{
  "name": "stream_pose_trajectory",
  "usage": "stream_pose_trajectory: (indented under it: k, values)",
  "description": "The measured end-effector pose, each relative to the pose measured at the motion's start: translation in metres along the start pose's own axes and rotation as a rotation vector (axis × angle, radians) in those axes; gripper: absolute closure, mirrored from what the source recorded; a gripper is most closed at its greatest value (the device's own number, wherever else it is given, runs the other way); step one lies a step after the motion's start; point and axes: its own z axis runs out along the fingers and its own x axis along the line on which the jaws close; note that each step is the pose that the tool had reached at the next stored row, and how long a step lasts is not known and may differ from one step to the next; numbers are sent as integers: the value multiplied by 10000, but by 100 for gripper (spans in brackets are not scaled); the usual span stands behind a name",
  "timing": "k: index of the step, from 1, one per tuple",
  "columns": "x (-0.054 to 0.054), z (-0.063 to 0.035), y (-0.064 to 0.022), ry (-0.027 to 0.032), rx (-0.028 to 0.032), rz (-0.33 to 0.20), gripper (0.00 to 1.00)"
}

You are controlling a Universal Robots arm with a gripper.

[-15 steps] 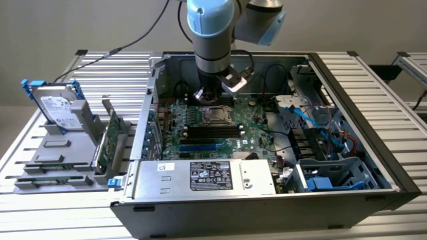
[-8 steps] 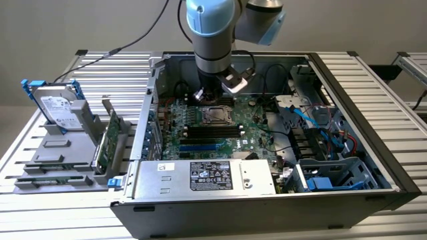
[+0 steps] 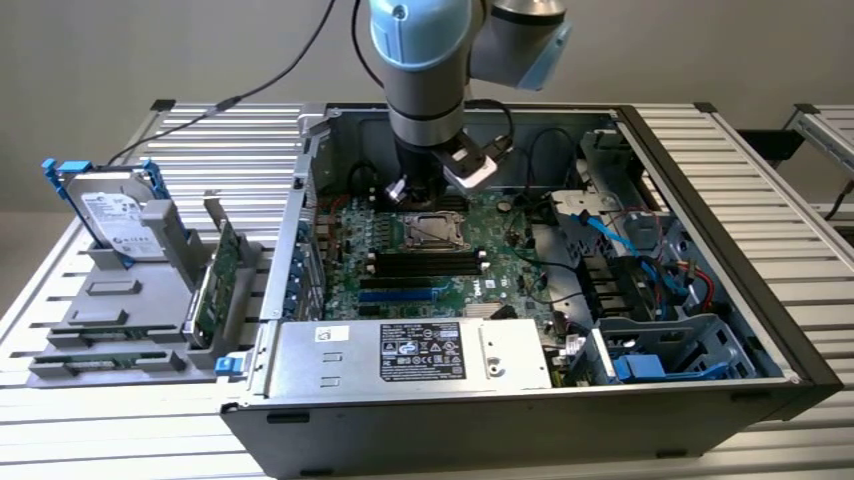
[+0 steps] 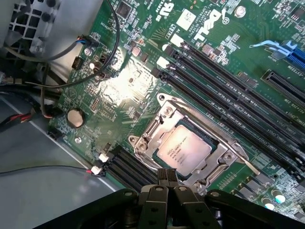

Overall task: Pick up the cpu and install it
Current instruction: 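Install the second cpu locking lever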

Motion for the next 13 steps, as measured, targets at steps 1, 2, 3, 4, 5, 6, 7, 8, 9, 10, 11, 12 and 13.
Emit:
stream_pose_trajectory:
  k: [1, 2, 3, 4, 5, 6, 7, 8, 9, 10, 11, 12, 13]
  values:
    - [-5, -30, 1, 8, 10, 7, 89]
    - [-9, -56, 1, 11, 17, 13, 89]
    - [-14, -86, 2, 16, 26, 19, 89]
    - [-19, -105, 4, 17, 31, 26, 89]
    - [-23, -120, 6, 11, 33, 36, 89]
    - [-25, -132, 8, 3, 37, 49, 89]
    - [-27, -140, 10, -7, 41, 67, 89]
    - [-28, -147, 12, -17, 44, 90, 89]
    - [-29, -152, 13, -28, 47, 116, 89]
    - [-30, -155, 14, -38, 52, 147, 89]
    - [-30, -157, 15, -46, 55, 183, 89]
    - [-30, -158, 16, -54, 56, 221, 89]
    - [-31, -159, 16, -62, 54, 266, 89]
